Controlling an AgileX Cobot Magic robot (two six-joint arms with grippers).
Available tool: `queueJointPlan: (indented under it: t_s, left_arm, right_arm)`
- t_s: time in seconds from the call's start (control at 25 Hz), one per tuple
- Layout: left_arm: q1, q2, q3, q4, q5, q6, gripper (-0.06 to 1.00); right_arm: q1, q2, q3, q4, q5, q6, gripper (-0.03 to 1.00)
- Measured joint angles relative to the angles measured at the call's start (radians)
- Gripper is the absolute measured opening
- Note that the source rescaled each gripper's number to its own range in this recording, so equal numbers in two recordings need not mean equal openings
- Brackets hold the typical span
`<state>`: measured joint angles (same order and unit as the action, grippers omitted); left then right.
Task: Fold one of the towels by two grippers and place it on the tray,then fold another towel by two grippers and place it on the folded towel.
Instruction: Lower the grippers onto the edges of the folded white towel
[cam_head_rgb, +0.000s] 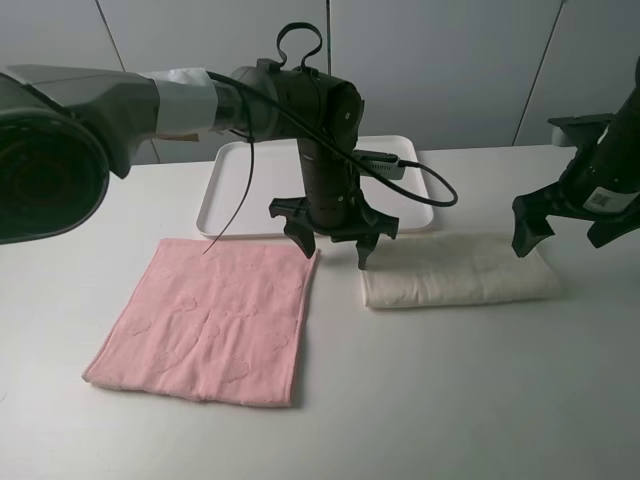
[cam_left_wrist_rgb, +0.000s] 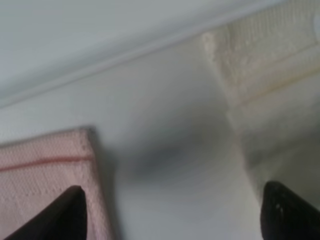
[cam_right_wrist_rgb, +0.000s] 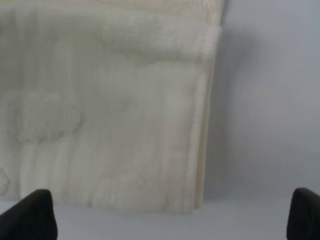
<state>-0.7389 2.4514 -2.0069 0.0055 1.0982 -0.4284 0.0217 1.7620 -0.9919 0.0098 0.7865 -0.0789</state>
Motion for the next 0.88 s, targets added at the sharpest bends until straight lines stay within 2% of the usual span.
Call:
queueJointPlan:
  t_s: [0.16, 0.4, 0.88]
  left_arm:
    - [0.0, 0.012, 0.0, -0.005, -0.01, -0.005, 0.96]
    - [-0.002, 0.014, 0.0, -0.078, -0.062, 0.011, 0.96]
    - [-0.002, 0.035, -0.002, -0.035, -0.058, -0.009, 0.96]
  right_arm:
    - [0.0, 0.03, 0.0, 0.001, -0.019, -0.004, 1.0]
    - [0.0, 0.058, -0.008, 0.001, -0.04, -0.006, 1.0]
    - [0.0, 0.092, -0.023, -0.01, -0.048, -0.006, 1.0]
